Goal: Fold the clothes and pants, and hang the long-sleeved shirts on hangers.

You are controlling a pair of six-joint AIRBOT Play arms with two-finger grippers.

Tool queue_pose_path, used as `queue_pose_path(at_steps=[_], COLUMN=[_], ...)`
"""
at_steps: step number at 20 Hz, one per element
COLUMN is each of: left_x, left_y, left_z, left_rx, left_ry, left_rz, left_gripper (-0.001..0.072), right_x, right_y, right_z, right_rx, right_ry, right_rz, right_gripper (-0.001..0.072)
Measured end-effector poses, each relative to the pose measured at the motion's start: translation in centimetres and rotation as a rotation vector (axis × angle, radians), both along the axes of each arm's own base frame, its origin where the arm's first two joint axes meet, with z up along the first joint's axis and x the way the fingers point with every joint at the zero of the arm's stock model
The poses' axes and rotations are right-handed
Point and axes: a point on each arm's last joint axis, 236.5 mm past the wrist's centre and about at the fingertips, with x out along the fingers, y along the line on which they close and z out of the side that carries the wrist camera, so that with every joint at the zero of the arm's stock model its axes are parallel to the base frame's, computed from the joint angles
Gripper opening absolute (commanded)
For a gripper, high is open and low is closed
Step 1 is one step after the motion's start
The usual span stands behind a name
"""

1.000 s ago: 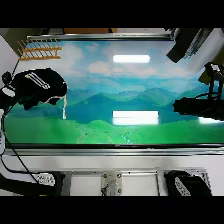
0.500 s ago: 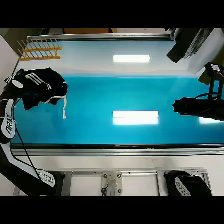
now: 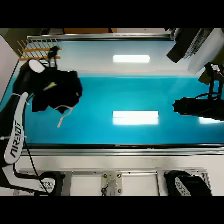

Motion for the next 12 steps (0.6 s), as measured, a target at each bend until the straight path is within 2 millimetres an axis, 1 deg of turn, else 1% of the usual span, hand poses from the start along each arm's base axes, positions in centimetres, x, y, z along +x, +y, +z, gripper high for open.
queue_pose_path(at_steps=[2, 4, 5, 6, 7, 8, 9, 10, 11, 12], left_x=[-2.9, -5.7, -6.9, -8.0, -9.1, -9.6, -9.9, -9.8, -9.3, -8.5], left_y=[-7.0, -13.2, -15.9, -18.4, -20.5, -21.9, -22.8, -22.9, -22.4, -21.2], left_z=[2.1, 3.1, 3.2, 3.2, 3.0, 2.8, 2.7, 2.6, 2.6, 2.7], left_rx=[-0.019, -0.038, -0.051, -0.063, -0.076, -0.089, -0.099, -0.109, -0.111, -0.107], left_ry=[-0.047, -0.092, -0.108, -0.126, -0.13, -0.133, -0.133, -0.128, -0.121, -0.111], left_rz=[-0.138, -0.254, -0.294, -0.33, -0.354, -0.359, -0.355, -0.339, -0.319, -0.291], left_gripper=[0.0009, 0.0009, 0.0072, 0.0388, 0.0613, 0.0625, 0.0625, 0.0625, 0.0625, 0.0625], right_x=[0.0, 0.0, 0.0, 0.0, 0.0, 0.0, 0.0, 0.0, 0.0, 0.0], right_y=[0.0, 0.0, 0.0, 0.0, 0.0, 0.0, 0.0, 0.0, 0.0, 0.0], right_z=[0.0, 0.0, 0.0, 0.0, 0.0, 0.0, 0.0, 0.0, 0.0, 0.0], right_rx=[0.0, 0.0, 0.0, 0.0, 0.0, 0.0, 0.0, 0.0, 0.0, 0.0], right_ry=[0.0, 0.0, 0.0, 0.0, 0.0, 0.0, 0.0, 0.0, 0.0, 0.0], right_rz=[0.0, 0.0, 0.0, 0.0, 0.0, 0.0, 0.0, 0.0, 0.0, 0.0], right_gripper=[0.0012, 0.0012, 0.0013, 0.0012, 0.0013, 0.0012, 0.0012, 0.0012, 0.0012, 0.0012])
